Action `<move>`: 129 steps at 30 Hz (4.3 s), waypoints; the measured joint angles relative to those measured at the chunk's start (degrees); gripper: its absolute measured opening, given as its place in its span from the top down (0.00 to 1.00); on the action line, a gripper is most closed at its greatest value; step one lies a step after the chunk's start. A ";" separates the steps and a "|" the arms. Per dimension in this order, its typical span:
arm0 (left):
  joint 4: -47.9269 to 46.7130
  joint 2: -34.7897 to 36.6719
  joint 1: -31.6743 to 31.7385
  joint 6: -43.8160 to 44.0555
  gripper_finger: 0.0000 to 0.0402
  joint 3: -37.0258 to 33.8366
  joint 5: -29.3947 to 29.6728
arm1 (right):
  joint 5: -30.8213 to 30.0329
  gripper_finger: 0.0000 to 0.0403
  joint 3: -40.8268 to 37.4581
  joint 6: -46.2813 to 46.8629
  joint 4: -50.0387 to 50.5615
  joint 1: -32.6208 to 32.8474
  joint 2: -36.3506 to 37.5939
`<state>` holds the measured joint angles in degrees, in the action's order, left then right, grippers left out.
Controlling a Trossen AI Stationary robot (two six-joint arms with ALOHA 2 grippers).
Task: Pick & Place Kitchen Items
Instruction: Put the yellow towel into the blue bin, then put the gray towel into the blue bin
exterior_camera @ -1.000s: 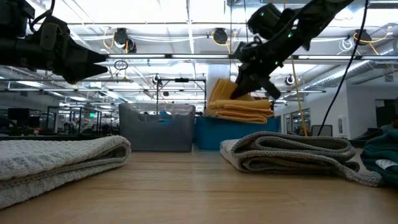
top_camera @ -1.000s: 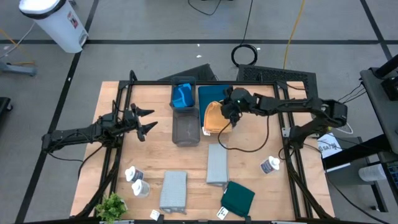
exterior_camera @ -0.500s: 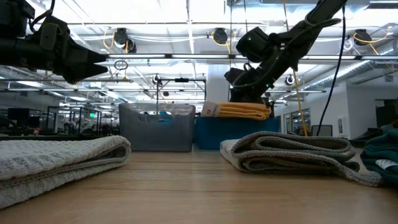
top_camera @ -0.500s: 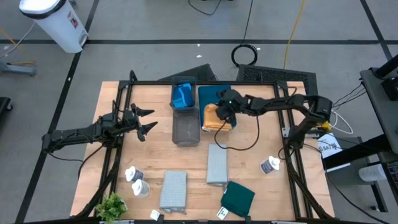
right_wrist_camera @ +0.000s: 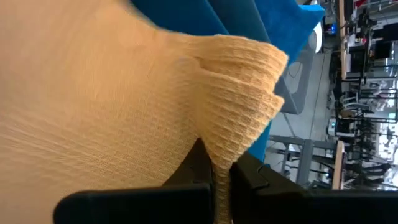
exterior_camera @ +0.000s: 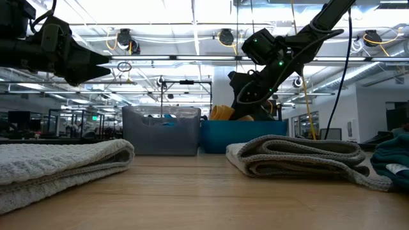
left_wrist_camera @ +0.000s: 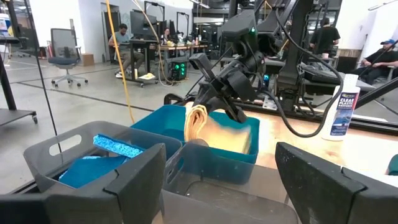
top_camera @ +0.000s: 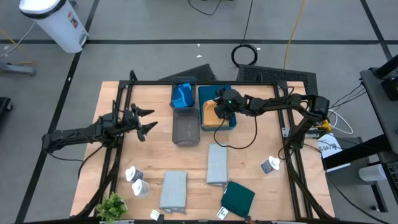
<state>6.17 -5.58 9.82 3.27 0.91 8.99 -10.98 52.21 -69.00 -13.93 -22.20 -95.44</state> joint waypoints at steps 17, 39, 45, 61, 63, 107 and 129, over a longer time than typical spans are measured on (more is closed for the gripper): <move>0.00 0.00 -0.01 0.00 0.23 0.00 0.00 | -0.99 0.86 0.00 2.96 -0.01 0.00 0.00; 0.00 -0.02 0.00 0.00 0.23 0.00 0.01 | -14.77 0.46 0.00 15.58 -8.12 3.01 0.07; 0.00 0.00 -0.02 0.00 0.23 0.00 0.02 | -16.39 0.48 -0.02 27.45 -4.42 6.43 2.31; -0.03 -0.01 0.00 0.00 0.23 0.00 0.01 | 21.22 0.50 -5.39 57.13 13.99 8.44 28.34; 0.00 -0.01 -0.01 -0.02 0.23 0.00 0.01 | 23.28 0.51 -7.64 58.88 13.73 8.45 32.55; 0.00 -0.02 -0.01 0.00 0.23 0.00 0.00 | 32.15 0.54 -32.65 68.12 -11.23 25.33 57.39; -0.01 -0.01 -0.01 0.00 0.23 0.00 0.00 | 20.87 0.54 -32.65 80.29 -32.72 46.33 38.66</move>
<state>6.16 -5.59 9.81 3.27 0.91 8.99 9.90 19.55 11.30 -46.65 24.13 -56.78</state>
